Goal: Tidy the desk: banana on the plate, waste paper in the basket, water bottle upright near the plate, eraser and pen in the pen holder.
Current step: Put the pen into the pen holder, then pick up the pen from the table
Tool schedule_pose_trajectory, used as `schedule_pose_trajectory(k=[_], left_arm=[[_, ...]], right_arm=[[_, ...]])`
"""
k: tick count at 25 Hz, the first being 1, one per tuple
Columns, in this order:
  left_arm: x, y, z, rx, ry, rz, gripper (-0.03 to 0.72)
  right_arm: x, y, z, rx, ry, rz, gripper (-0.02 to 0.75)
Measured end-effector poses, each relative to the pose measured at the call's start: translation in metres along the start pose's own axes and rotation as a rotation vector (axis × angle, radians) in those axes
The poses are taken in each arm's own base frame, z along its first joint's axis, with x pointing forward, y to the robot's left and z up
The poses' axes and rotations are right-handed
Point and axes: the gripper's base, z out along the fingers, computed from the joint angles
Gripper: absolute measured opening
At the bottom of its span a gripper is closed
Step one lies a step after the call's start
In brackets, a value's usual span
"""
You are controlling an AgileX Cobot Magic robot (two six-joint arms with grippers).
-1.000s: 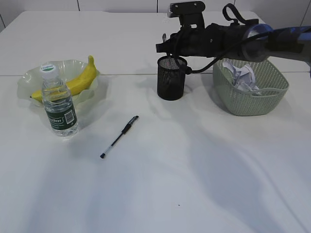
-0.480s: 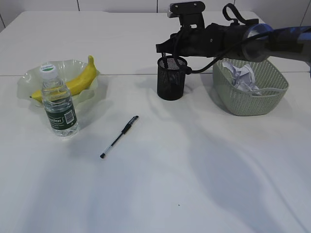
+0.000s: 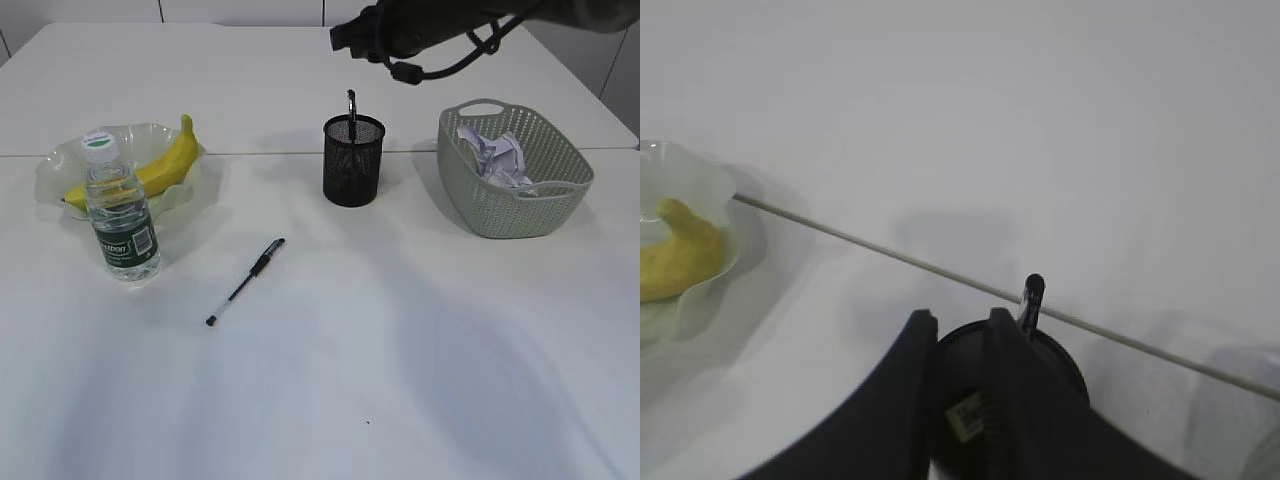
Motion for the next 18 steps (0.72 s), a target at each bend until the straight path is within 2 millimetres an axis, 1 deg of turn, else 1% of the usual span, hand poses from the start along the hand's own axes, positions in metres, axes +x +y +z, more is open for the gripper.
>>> schedule_pose_trajectory(k=[3, 5, 7, 9, 12, 15, 18], left_arm=[[0.000, 0.000, 0.000, 0.000, 0.000, 0.000, 0.505], [0.000, 0.000, 0.000, 0.000, 0.000, 0.000, 0.505], [0.000, 0.000, 0.000, 0.000, 0.000, 0.000, 0.505], [0.000, 0.000, 0.000, 0.000, 0.000, 0.000, 0.505], [0.000, -0.001, 0.000, 0.003, 0.000, 0.009, 0.502], [0.000, -0.008, 0.000, 0.037, 0.000, 0.079, 0.499], [0.001, -0.020, 0.001, 0.096, 0.003, 0.144, 0.498]], right_arm=[[-0.013, 0.004, -0.029, -0.022, 0.052, 0.045, 0.123], [-0.018, 0.005, -0.046, -0.015, 0.098, 0.075, 0.125], [-0.019, 0.005, -0.062, 0.005, 0.164, 0.102, 0.125], [-0.015, 0.004, -0.074, 0.025, 0.267, 0.113, 0.125], [-0.004, 0.005, -0.086, 0.029, 0.427, 0.126, 0.126], [0.007, 0.007, -0.092, 0.021, 0.573, 0.134, 0.126], [0.011, 0.007, -0.095, 0.020, 0.615, 0.134, 0.127]])
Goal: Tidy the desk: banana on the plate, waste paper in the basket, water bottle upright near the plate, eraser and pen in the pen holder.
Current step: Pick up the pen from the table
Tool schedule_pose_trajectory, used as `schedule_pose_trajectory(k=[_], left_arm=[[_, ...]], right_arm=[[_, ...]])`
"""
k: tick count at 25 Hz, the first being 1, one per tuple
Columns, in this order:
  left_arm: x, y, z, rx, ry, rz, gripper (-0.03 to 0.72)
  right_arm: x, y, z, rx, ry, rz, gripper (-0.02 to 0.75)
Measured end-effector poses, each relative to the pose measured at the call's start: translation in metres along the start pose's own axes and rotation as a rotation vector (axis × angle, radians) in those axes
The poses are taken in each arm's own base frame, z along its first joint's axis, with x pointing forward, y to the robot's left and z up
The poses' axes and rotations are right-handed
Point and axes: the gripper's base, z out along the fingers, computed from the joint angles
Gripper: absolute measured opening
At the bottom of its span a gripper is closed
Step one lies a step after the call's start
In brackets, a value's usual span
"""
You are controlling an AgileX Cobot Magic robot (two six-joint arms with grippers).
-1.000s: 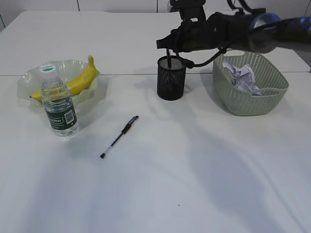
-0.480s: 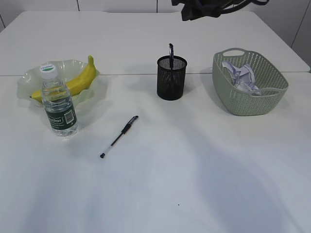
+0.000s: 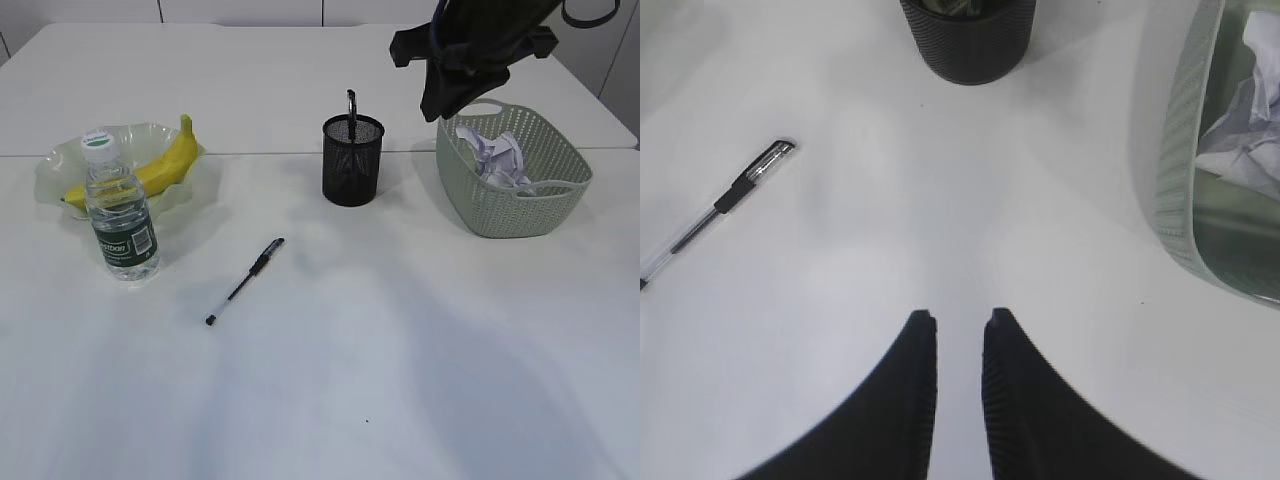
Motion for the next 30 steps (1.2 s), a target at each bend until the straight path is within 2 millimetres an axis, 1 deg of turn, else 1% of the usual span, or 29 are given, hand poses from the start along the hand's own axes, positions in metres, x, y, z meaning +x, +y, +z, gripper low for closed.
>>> schedule_pose_trajectory(k=[2, 4, 8, 10, 15, 18, 22, 25, 28, 30], left_arm=[[-0.002, -0.006, 0.006, 0.027, 0.021, 0.026, 0.493], [-0.010, -0.011, 0.012, 0.044, 0.036, 0.052, 0.483], [-0.039, -0.020, 0.026, 0.073, 0.044, 0.096, 0.477], [-0.054, -0.027, 0.040, 0.091, 0.062, 0.139, 0.475], [-0.082, -0.051, 0.085, 0.136, 0.128, 0.223, 0.469], [-0.093, -0.062, 0.119, 0.147, 0.184, 0.249, 0.459], [-0.100, -0.065, 0.167, 0.147, 0.256, 0.251, 0.456], [-0.101, -0.065, 0.199, 0.144, 0.309, 0.251, 0.455], [-0.100, -0.065, 0.225, 0.142, 0.335, 0.247, 0.455], [-0.101, -0.065, 0.238, 0.140, 0.334, 0.245, 0.456]], right_arm=[[0.000, 0.000, 0.000, 0.000, 0.004, 0.000, 0.127], [0.000, 0.000, 0.000, 0.000, 0.005, 0.000, 0.127], [0.001, 0.000, 0.000, 0.000, 0.006, 0.007, 0.127], [0.001, 0.000, 0.000, 0.000, 0.007, 0.007, 0.127], [0.001, 0.000, 0.000, -0.004, 0.009, 0.011, 0.127], [0.001, 0.000, 0.000, -0.003, 0.009, 0.022, 0.127], [0.001, 0.000, 0.000, -0.003, 0.011, 0.031, 0.127], [0.001, 0.000, 0.000, -0.003, 0.011, 0.035, 0.127], [0.001, 0.000, 0.000, -0.003, 0.011, 0.035, 0.127], [0.001, 0.000, 0.000, -0.003, 0.011, 0.035, 0.127]])
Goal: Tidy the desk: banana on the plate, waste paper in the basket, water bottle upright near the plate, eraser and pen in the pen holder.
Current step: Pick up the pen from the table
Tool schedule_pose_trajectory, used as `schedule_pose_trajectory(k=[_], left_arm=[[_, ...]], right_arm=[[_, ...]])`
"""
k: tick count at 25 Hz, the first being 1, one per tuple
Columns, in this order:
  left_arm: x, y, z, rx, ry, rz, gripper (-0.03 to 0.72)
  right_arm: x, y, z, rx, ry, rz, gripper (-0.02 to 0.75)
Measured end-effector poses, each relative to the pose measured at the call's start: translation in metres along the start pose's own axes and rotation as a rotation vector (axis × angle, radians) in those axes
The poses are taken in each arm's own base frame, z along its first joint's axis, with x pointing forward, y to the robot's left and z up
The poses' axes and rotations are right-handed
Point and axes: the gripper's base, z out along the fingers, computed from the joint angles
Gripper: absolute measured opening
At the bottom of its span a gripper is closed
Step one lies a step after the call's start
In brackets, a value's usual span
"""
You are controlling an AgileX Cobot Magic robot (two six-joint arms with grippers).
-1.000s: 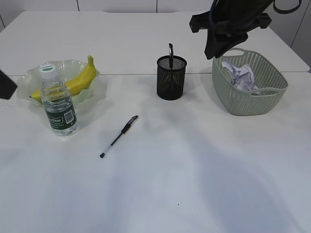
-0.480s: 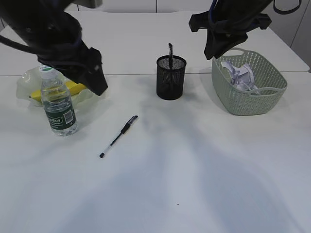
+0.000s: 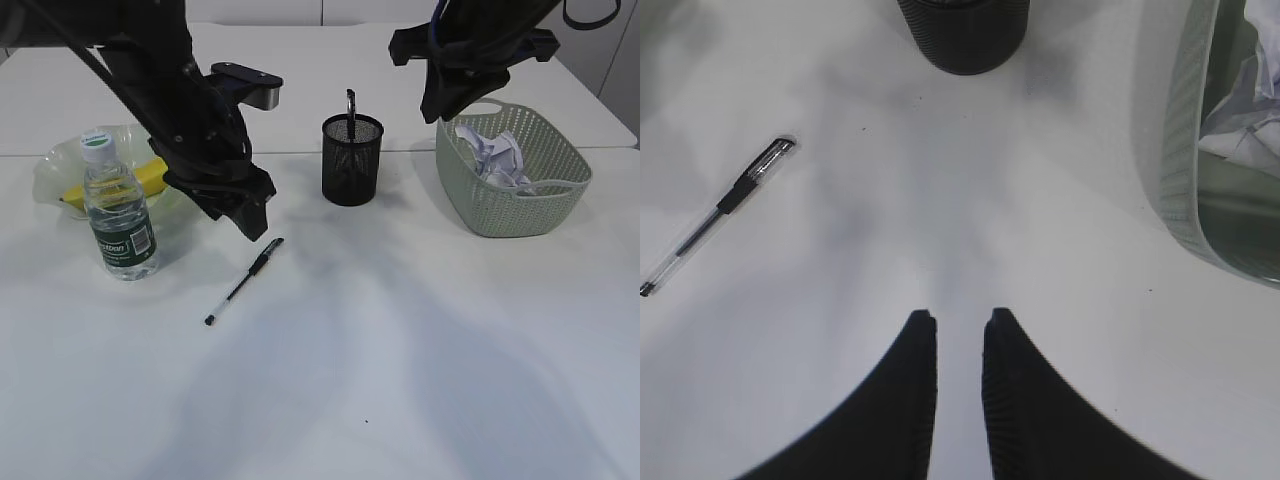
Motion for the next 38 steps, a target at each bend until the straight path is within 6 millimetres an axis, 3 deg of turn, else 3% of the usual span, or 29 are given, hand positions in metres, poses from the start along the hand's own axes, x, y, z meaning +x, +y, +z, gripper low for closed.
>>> schedule_pose_trajectory(k=[8, 15, 24, 30, 38], left_arm=[[-0.021, 0.008, 0.042, 0.012, 0.011, -0.011, 0.455], [-0.025, 0.012, 0.075, 0.018, 0.046, -0.017, 0.439], [-0.019, 0.015, 0.081, 0.033, 0.115, -0.024, 0.434], [-0.026, 0.016, 0.083, 0.022, 0.041, -0.030, 0.433], [-0.024, 0.032, 0.110, 0.016, 0.051, -0.071, 0.433]], right_arm=[[0.000, 0.000, 0.000, 0.000, 0.001, 0.000, 0.127], [0.000, 0.002, 0.000, -0.018, 0.001, 0.007, 0.127], [0.000, 0.002, 0.000, -0.027, 0.002, 0.011, 0.127], [0.000, 0.002, 0.000, -0.027, 0.002, 0.011, 0.127], [0.000, 0.003, 0.000, -0.029, 0.002, 0.012, 0.127]])
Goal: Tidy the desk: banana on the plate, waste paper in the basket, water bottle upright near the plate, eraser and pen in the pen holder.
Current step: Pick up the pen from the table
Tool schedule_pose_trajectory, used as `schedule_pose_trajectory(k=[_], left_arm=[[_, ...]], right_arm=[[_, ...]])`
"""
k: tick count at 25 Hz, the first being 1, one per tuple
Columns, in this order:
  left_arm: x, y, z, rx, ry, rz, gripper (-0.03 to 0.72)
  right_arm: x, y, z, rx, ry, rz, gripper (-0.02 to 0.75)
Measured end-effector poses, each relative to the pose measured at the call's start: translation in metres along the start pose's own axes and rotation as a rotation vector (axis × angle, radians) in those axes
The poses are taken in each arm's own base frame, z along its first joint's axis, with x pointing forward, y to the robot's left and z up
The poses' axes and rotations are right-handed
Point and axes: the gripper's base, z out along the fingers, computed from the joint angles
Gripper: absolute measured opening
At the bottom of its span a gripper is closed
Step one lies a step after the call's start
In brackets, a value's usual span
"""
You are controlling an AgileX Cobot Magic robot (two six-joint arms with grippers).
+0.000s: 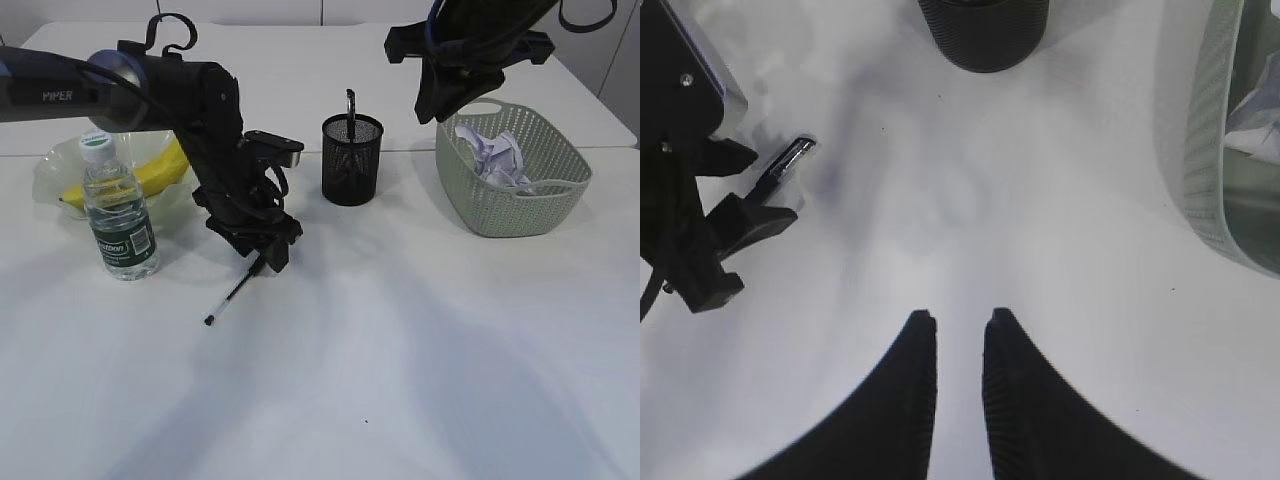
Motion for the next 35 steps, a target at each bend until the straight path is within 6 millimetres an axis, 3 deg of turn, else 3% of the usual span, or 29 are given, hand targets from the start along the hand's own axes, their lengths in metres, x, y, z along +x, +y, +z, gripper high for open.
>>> schedule_pose_trajectory(k=[8, 26, 29, 35], left_arm=[[-0.008, 0.006, -0.005, 0.012, -0.047, -0.033, 0.431], [-0.005, 0.007, 0.009, 0.032, -0.010, -0.034, 0.415], [-0.003, 0.006, 0.009, 0.035, 0.002, -0.035, 0.349], [-0.002, 0.006, 0.011, 0.037, 0.011, -0.035, 0.101]], right_arm=[[0.000, 0.000, 0.000, -0.002, 0.000, 0.001, 0.127], [0.000, 0.001, 0.000, -0.006, 0.000, 0.002, 0.127], [0.000, 0.001, 0.000, -0.006, 0.000, 0.002, 0.127], [0.000, 0.001, 0.000, -0.006, 0.000, 0.002, 0.128]])
